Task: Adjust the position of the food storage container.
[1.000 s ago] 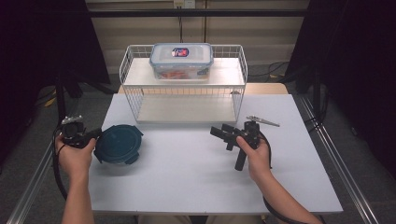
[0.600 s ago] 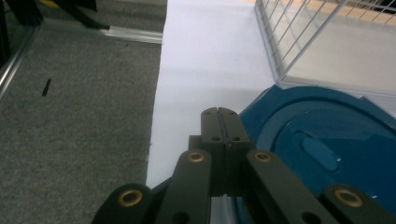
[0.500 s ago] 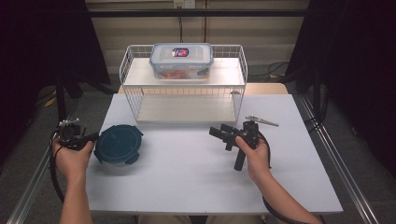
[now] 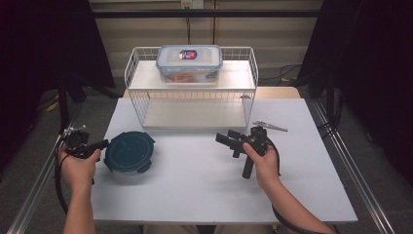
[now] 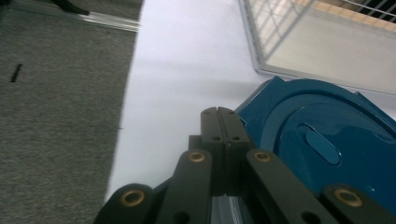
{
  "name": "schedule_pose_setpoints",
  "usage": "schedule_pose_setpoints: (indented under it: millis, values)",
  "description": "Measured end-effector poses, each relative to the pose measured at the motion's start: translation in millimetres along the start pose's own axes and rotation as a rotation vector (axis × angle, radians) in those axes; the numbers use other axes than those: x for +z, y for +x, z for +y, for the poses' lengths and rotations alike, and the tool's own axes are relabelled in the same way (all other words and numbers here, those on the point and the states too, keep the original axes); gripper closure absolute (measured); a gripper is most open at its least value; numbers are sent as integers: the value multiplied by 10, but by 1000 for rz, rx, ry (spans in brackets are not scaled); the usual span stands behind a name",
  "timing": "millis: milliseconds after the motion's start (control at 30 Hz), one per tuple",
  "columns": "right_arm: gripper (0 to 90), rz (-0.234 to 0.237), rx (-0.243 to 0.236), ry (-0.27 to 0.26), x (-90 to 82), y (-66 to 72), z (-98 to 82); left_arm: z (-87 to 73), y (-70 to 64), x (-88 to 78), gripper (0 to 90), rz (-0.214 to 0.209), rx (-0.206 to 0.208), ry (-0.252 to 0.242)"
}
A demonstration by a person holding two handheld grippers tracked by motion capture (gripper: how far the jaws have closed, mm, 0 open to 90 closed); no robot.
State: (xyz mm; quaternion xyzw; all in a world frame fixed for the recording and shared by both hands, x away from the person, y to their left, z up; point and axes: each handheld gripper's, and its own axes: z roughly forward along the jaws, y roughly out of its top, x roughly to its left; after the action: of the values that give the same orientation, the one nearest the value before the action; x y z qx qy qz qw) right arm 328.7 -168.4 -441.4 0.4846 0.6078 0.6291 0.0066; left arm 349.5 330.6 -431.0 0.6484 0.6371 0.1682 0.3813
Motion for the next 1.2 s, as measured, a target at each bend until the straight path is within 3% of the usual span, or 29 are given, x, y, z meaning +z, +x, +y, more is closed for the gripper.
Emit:
schedule_pose_setpoints:
  millis: [133, 667, 767, 1067, 1200]
  values:
    - [183, -2, -6, 5, 16, 5, -8, -31, -94, 11, 900, -28, -5, 0]
    - [183, -4, -10, 17, 41, 24, -37, -129, -566, 131, 900, -70, 69, 10]
    - [183, -4, -7, 18, 34, 20, -44, -138, -626, 151, 900, -81, 60, 9]
    - [183, -7, -11, 14, 13, 22, -43, -141, -641, 166, 900, -104, 56, 19]
    - [183, -9, -9, 17, 18, 20, -47, -133, -595, 147, 797, -97, 36, 27]
